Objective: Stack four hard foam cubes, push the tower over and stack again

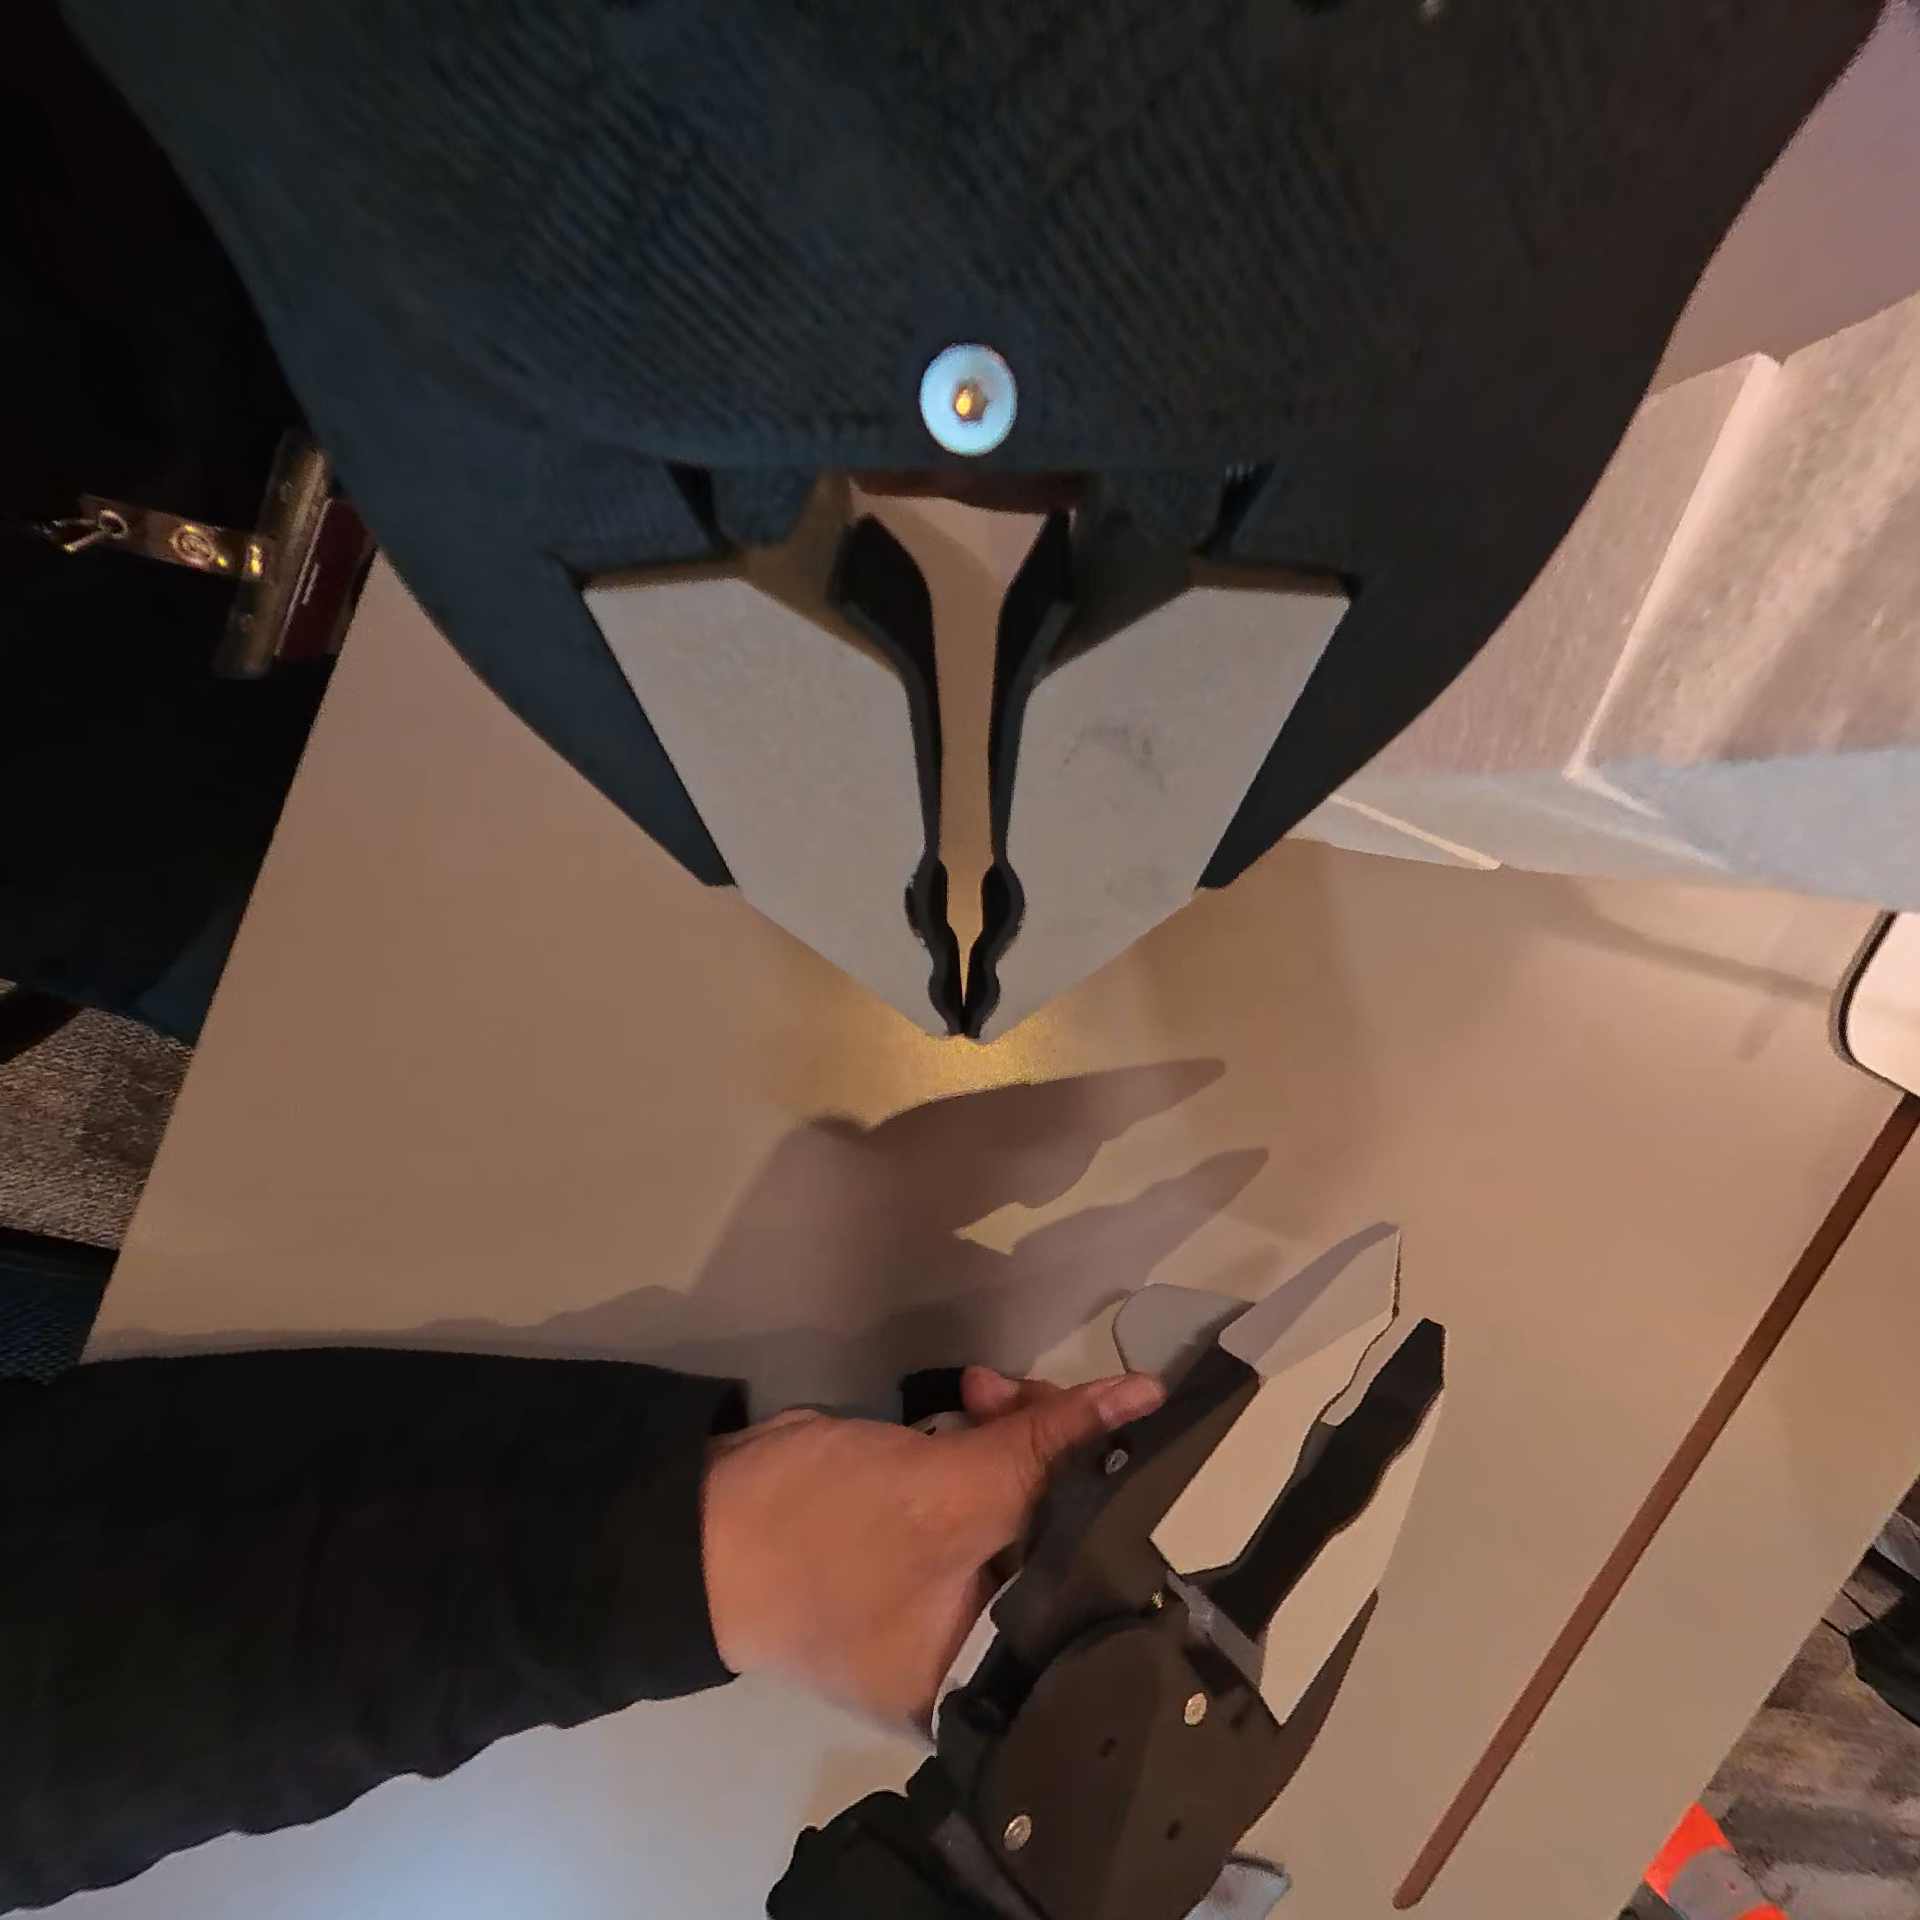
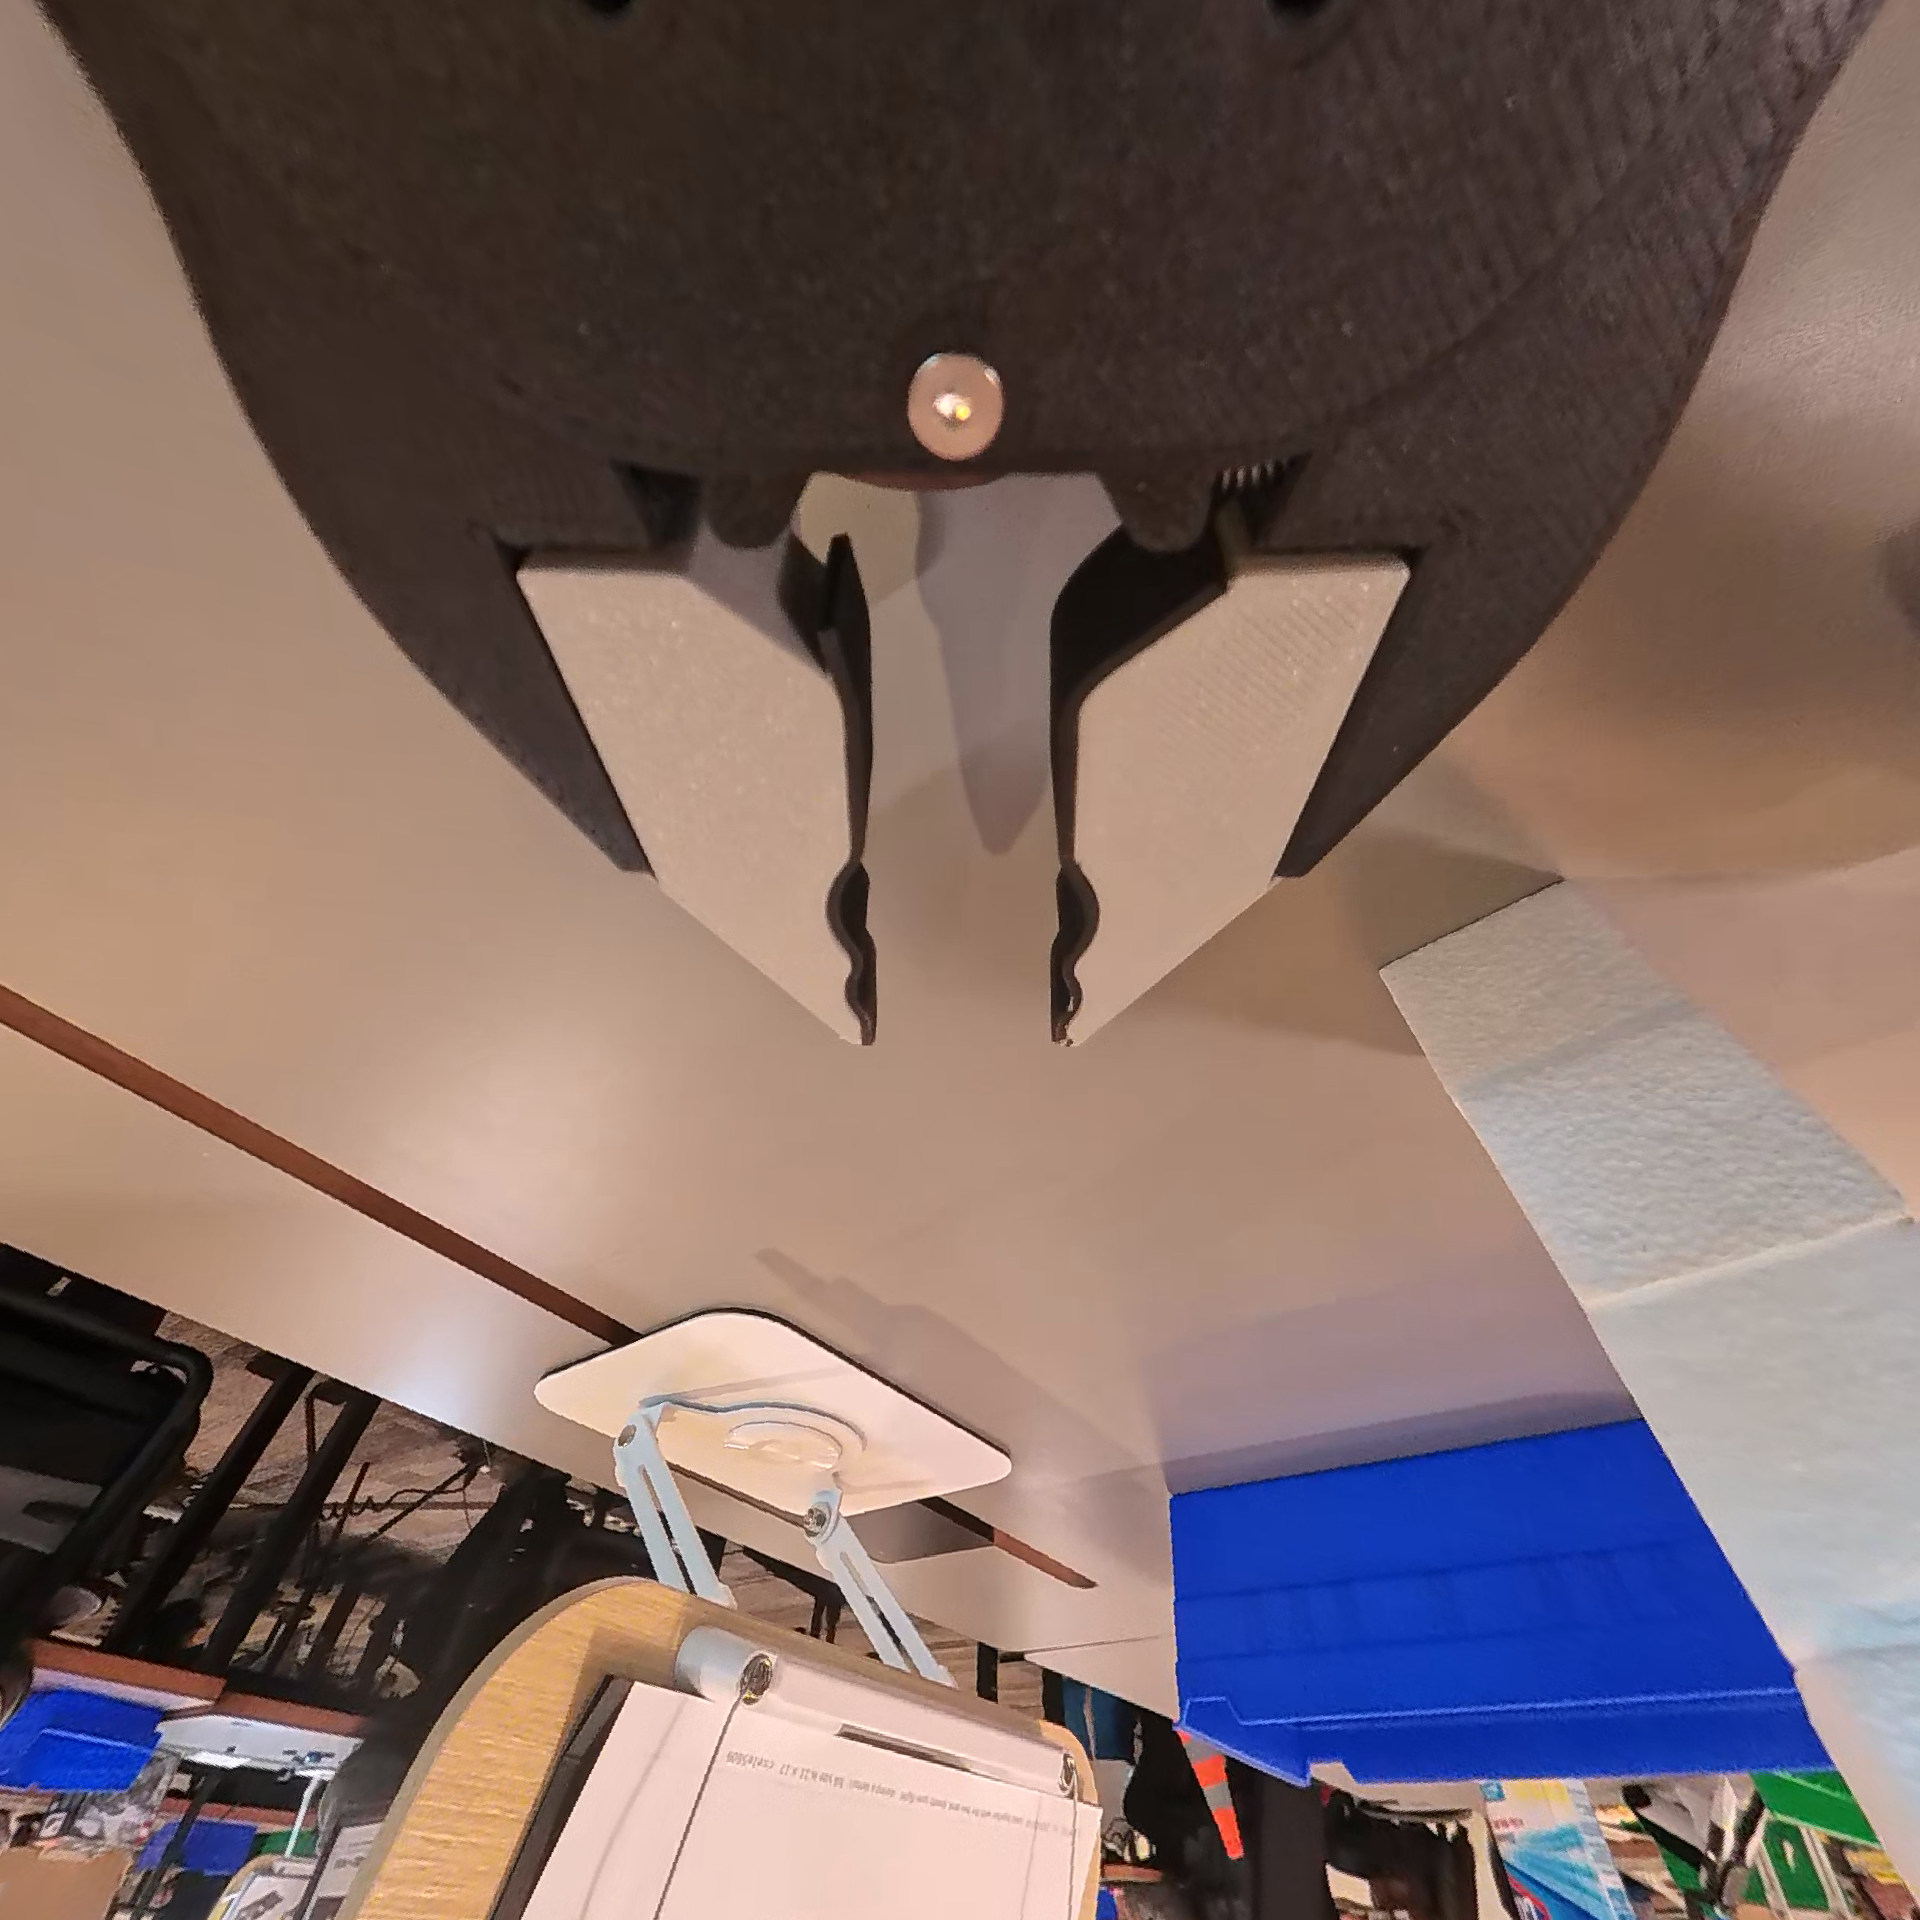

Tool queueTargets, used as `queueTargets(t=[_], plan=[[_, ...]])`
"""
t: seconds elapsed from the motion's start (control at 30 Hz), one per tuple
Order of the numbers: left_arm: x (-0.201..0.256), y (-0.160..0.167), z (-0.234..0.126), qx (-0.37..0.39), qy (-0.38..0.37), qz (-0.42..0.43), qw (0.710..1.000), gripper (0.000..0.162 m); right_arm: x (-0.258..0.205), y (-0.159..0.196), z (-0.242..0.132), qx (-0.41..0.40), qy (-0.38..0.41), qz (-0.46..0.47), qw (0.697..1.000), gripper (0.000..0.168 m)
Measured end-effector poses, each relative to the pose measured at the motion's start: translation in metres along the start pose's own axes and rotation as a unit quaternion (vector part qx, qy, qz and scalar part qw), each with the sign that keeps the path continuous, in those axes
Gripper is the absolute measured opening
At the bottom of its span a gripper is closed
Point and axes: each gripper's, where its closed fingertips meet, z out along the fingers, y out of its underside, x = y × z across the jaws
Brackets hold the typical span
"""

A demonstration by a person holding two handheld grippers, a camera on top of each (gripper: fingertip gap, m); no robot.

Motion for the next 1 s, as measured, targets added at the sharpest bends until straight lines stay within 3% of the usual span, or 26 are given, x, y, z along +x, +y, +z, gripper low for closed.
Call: queueTargets(t=[0.13, 0.3, 0.7, 1.0], plan=[[-0.012, 0.001, -0.003, 0.005, -0.014, -0.010, 1.000, 0.000, 0.001, 0.000, 0.000, 0.000, 0.000, 0.002, 1.000, 0.031], [-0.046, -0.009, -0.014, 0.060, -0.047, -0.085, 0.994, 0.000, 0.001, 0.000, 0.000, 0.000, -0.001, 0.002, 1.000, 0.031], [-0.114, 0.030, -0.029, 0.067, -0.120, -0.166, 0.977, 0.000, 0.000, 0.001, 0.000, -0.002, -0.003, 0.004, 1.000, 0.031], [-0.123, 0.052, -0.032, 0.071, -0.106, -0.195, 0.973, 0.001, 0.003, 0.000, -0.001, 0.000, -0.002, 0.009, 1.000, 0.031]])
